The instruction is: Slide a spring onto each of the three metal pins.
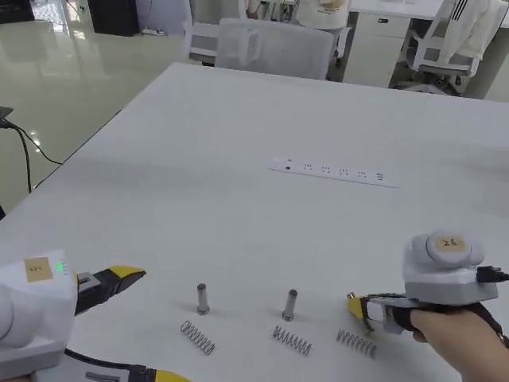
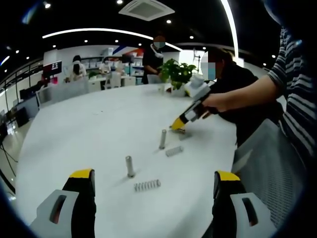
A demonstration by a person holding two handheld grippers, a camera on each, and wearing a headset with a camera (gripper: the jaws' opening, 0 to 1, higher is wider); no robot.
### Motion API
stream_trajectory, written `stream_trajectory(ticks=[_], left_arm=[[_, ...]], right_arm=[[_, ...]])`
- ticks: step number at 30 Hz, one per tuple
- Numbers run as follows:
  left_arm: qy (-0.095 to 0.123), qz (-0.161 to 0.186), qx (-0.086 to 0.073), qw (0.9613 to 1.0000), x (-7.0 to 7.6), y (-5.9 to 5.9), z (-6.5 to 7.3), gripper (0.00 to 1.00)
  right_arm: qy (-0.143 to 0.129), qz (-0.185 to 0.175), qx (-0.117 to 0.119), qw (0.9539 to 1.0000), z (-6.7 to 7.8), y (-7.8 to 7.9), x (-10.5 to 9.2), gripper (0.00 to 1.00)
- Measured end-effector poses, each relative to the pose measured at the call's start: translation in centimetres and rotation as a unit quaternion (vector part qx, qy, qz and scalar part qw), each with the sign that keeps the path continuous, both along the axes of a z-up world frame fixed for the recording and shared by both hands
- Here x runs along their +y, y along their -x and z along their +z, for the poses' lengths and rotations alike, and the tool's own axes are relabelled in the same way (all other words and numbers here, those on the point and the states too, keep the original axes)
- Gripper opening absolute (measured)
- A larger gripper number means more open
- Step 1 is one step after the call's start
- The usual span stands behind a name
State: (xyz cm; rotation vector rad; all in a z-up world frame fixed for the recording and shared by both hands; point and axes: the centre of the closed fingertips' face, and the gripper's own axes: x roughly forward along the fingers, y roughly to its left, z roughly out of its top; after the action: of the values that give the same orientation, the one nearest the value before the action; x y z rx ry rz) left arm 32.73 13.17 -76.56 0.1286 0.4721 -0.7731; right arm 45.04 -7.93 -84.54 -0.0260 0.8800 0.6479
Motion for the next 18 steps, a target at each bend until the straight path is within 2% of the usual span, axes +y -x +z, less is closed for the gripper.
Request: stream_trajectory(ticks=[16,18], left_arm=[[-0.001,-0.005,-0.001,1.0000,-0.4,0.1,0.3,0.97],[-0.001,-0.005,-0.002,1.0000,-0.3,0.1,0.3,0.97]], right_arm=[[-0.020,0.005,-0.039,0.9990,1.4,0.1,-0.1,0.05],[-0.019,0.009,-0.050,0.9985,1.8,0.1,0.0,0.05]])
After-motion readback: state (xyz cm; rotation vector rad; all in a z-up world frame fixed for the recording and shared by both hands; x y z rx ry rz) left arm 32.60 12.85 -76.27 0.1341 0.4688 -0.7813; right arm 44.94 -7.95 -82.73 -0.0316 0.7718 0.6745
